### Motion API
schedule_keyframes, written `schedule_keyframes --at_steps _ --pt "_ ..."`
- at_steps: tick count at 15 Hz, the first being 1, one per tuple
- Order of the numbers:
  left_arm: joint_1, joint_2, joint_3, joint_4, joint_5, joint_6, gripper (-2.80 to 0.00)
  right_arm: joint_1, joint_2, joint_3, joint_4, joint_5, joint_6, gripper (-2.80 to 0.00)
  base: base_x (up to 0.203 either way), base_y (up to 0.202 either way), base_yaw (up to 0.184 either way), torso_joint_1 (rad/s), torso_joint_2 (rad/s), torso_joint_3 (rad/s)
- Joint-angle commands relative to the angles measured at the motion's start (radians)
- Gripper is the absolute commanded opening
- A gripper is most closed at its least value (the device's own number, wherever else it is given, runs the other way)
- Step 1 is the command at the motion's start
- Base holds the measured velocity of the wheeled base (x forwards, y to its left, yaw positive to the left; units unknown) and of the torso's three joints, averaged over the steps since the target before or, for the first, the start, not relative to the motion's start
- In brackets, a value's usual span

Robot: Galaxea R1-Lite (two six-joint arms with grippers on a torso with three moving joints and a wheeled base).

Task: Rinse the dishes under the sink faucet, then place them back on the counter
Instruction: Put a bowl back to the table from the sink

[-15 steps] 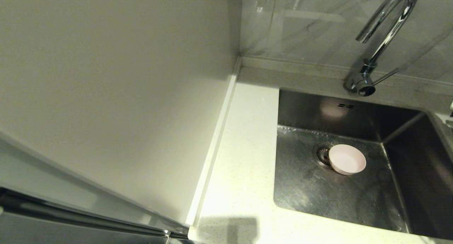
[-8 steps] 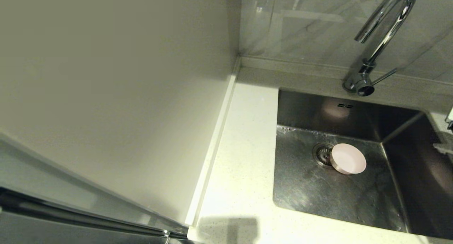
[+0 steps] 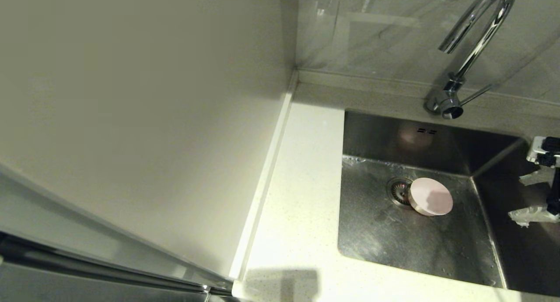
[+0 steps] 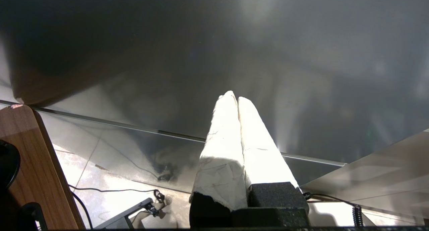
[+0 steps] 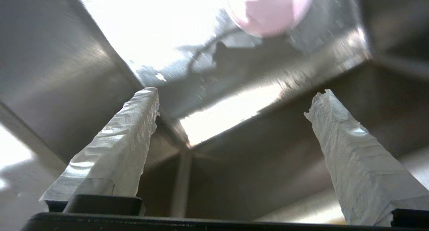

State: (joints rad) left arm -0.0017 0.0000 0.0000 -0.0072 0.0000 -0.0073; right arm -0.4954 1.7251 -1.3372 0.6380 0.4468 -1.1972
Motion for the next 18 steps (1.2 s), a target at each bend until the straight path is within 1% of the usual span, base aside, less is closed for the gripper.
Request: schedule_keyframes --at_steps 1,2,3,4,7,8,9,10,12,13,14,18 --pt "0.000 0.000 0.003 0.000 0.000 0.000 -2.80 0.074 0.010 0.021 0.006 -0.031 0.022 0.00 0.000 0.000 0.000 0.000 0.00 0.000" --pt "0.000 0.000 0.003 0.000 0.000 0.000 -2.80 0.115 0.017 0.036 0.006 -0.089 0.065 0.00 0.000 0.000 0.000 0.000 0.00 0.000" --pt "0.000 0.000 0.003 0.000 0.000 0.000 -2.80 0.153 0.026 0.044 0.007 -0.137 0.151 0.00 0.000 0.000 0.000 0.000 0.00 0.000" --pt "0.000 0.000 0.002 0.000 0.000 0.000 -2.80 0.198 0.037 0.047 0.008 -0.188 0.284 0.00 0.000 0.000 0.000 0.000 0.00 0.000" --pt "0.000 0.000 0.003 0.000 0.000 0.000 -2.80 0.356 0.113 0.039 0.007 -0.387 0.746 0.00 0.000 0.000 0.000 0.000 0.00 0.000" --pt "0.000 0.000 0.003 0.000 0.000 0.000 -2.80 0.390 0.160 0.025 0.004 -0.423 0.833 0.00 0.000 0.000 0.000 0.000 0.00 0.000" --pt "0.000 0.000 0.003 0.000 0.000 0.000 -2.80 0.405 0.198 0.005 -0.003 -0.441 0.865 0.00 0.000 0.000 0.000 0.000 0.00 0.000" --pt "0.000 0.000 0.003 0.000 0.000 0.000 -2.80 0.414 0.230 -0.011 -0.045 -0.450 0.879 0.00 0.000 0.000 0.000 0.000 0.00 0.000" --pt "0.000 0.000 0.003 0.000 0.000 0.000 -2.80 0.433 0.284 -0.019 -0.187 -0.466 0.886 0.00 0.000 0.000 0.000 0.000 0.00 0.000" --pt "0.000 0.000 0.003 0.000 0.000 0.000 -2.80 0.448 0.306 -0.021 -0.235 -0.493 0.888 0.00 0.000 0.000 0.000 0.000 0.00 0.000" --pt "0.000 0.000 0.003 0.000 0.000 0.000 -2.80 0.461 0.325 -0.025 -0.262 -0.507 0.889 0.00 0.000 0.000 0.000 0.000 0.00 0.000" --pt "0.000 0.000 0.003 0.000 0.000 0.000 -2.80 0.498 0.372 -0.057 -0.286 -0.516 0.889 0.00 0.000 0.000 0.000 0.000 0.00 0.000"
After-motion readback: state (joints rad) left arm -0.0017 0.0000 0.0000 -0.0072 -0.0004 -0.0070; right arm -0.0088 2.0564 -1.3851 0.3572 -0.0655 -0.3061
